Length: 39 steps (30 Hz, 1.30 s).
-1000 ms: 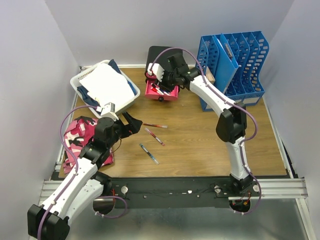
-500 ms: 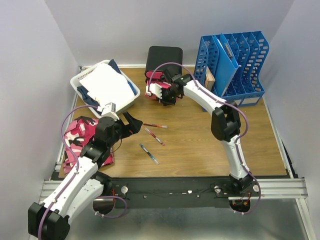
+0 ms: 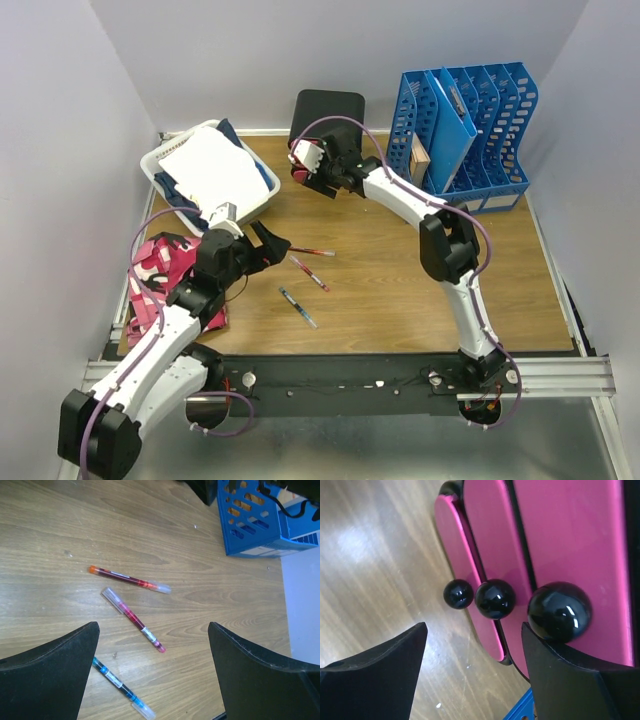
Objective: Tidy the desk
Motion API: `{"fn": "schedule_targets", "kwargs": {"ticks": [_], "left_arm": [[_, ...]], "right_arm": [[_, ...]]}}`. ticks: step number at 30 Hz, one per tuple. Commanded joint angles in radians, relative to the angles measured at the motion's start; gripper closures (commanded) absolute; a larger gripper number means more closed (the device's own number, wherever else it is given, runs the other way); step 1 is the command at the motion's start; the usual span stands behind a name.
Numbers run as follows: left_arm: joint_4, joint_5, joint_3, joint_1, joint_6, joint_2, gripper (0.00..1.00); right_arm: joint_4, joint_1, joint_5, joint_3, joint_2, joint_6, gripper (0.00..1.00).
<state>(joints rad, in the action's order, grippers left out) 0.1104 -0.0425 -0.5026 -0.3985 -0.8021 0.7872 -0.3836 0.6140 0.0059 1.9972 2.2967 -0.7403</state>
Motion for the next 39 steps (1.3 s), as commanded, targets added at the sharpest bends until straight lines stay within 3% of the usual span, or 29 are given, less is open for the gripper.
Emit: {"fn": "schedule_targets", "kwargs": {"ticks": [1,6,10,13,14,17,18,20,21,24,27,35,39], "left_arm": [[-0.103,-0.088,-0.022,0.007,-0.035,0.073,0.01],[-0.198,-0.164,-0.082,0.006,-0.072,0.199,0.05],[-0.242,-0.180,-0.172,-0.026,-0.077,0.392,0.11],[-0.288,-0.178,-0.255,-0.049,-0.074,0.537,0.18],[-0.294,-0.180,-0.304,-0.060,-0.075,0.578,0.20],[-0.307,-0.183,-0.419,-0.072,-0.078,0.739,0.35],[-0.302,-0.184,-0.450,-0.076,-0.080,0.780,0.47],[-0.290,-0.169,-0.546,-0.077,-0.085,0.894,0.60],[-0.266,-0.162,-0.582,-0.077,-0.088,0.931,0.73],[-0.203,-0.097,-0.703,-0.077,-0.088,1.053,0.84],[-0.178,-0.057,-0.787,-0.077,-0.085,1.136,0.83],[-0.112,0.027,-0.962,-0.063,-0.114,1.305,0.64],[-0.005,0.099,-1.028,-0.056,-0.124,1.342,0.53]], "right_arm": [[0.068,0.006,0.024,0.005,-0.009,0.045,0.16],[-0.231,-0.023,-0.235,0.006,-0.155,0.015,0.18],[-0.311,-0.088,-0.400,-0.075,-0.282,0.061,0.28],[-0.343,-0.158,-0.552,-0.170,-0.386,0.107,0.47],[-0.363,-0.192,-0.651,-0.187,-0.408,0.108,0.66],[-0.412,-0.233,-0.788,-0.251,-0.497,0.122,0.93],[-0.422,-0.240,-0.805,-0.271,-0.520,0.121,0.94],[-0.417,-0.240,-0.819,-0.320,-0.578,0.127,0.94],[-0.413,-0.243,-0.822,-0.333,-0.592,0.134,0.94],[-0.390,-0.252,-0.827,-0.371,-0.628,0.154,0.94],[-0.370,-0.270,-0.842,-0.394,-0.638,0.176,0.95],[-0.347,-0.303,-0.893,-0.426,-0.663,0.196,0.94],[-0.327,-0.313,-0.900,-0.448,-0.671,0.206,0.94]]}}
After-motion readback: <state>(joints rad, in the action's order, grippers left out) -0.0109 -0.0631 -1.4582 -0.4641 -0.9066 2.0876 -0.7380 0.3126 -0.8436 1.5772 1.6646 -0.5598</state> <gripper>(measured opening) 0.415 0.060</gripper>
